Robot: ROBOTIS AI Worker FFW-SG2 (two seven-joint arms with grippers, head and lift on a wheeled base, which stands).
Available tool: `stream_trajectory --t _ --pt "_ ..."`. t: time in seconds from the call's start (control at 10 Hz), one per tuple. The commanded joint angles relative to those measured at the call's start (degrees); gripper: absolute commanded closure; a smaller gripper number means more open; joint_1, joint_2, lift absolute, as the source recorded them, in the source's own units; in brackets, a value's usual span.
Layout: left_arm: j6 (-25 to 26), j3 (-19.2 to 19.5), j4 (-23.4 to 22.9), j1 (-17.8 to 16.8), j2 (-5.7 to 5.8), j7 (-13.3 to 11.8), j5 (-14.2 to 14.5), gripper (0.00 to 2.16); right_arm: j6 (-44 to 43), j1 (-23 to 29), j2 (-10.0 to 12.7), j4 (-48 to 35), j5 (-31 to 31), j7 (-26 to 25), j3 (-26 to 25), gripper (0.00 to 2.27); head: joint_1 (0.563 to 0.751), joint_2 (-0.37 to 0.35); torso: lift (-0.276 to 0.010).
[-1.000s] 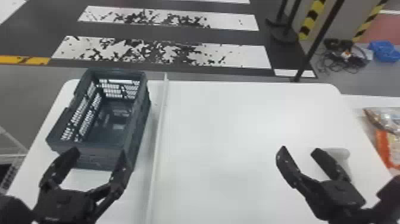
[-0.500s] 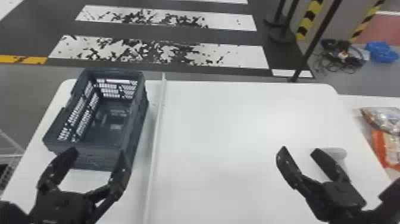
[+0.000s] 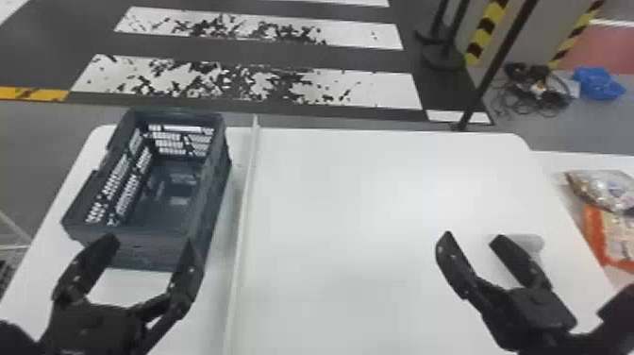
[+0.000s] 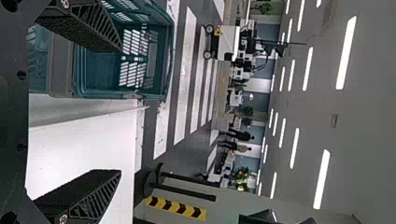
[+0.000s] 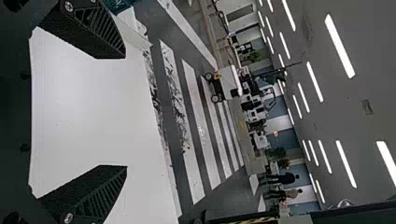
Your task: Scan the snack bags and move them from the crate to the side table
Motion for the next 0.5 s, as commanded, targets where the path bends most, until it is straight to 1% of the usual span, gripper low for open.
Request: stream_trajectory --t 0.0,0.4 --pt "0.00 0.00 0.00 -0.09 0.00 0.00 0.00 0.07 -0.19 0.00 0.06 0.00 0.09 -0.07 0.01 0.08 0.695 -0.078 -0.087" --pt "0.00 0.09 0.27 -0.35 0.09 0.00 -0.35 0.07 -0.36 0.00 0.41 0.00 0.00 -0.07 0.01 0.08 0.695 -0.078 -0.087"
